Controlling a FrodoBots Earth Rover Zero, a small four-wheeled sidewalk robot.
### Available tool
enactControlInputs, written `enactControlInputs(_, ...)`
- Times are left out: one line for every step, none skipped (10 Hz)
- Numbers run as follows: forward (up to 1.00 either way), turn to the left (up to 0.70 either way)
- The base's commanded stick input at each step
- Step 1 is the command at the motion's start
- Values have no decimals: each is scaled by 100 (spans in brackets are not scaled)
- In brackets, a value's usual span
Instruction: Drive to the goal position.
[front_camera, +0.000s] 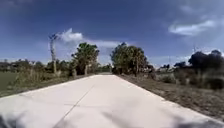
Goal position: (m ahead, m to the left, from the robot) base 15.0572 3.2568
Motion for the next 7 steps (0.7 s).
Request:
enactControlInputs(85,0)
enactControlInputs(85,0)
enactControlInputs(85,0)
enactControlInputs(85,0)
enactControlInputs(85,0)
enactControlInputs(85,0)
enactControlInputs(85,0)
